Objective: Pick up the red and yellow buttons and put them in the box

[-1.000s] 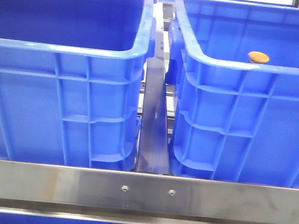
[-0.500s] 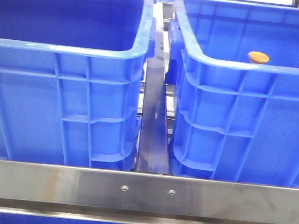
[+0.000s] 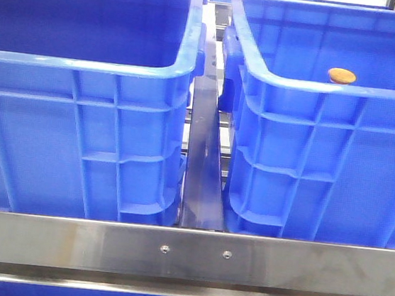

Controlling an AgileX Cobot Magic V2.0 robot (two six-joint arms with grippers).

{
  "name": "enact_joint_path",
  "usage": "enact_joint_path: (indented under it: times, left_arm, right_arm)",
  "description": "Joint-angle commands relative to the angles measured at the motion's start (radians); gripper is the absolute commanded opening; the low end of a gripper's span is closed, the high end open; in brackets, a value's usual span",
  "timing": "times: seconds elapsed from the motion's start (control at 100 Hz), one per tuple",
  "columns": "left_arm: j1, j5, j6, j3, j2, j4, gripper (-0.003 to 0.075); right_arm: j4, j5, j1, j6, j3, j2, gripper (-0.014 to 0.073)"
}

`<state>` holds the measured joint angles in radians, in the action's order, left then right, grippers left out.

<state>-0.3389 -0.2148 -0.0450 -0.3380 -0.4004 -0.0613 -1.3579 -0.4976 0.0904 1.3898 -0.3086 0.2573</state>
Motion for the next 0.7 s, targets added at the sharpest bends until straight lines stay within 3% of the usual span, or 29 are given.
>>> enact_joint_path:
  times: [0.0,0.4,0.5,0.54,0.69]
  left_arm:
    - [0.069,0.139,0.009,0.02,0.037,0.032,-0.002]
    - [0.369,0.215,0.009,0.31,0.351,0.04,-0.002]
    - [0.403,0.284,0.009,0.399,0.439,0.04,-0.002]
    - [0.409,0.215,0.009,0.39,0.436,0.038,-0.002]
    - [0.414,0.203,0.009,0.393,0.437,0.023,-0.002]
  right_arm:
    - [-0.034,0.006,-0.002,0.009,-0.027,0.009,-0.0067]
    - [-0.034,0.006,-0.002,0.009,-0.027,0.009,-0.0067]
    - [-0.034,0.006,-0.002,0.009,-0.027,0.009,-0.0067]
    - [-0.034,0.007,-0.002,0.009,-0.027,0.009,-0.0067]
    - [-0.034,-0.001,-0.002,0.009,-0.027,0.01,-0.0067]
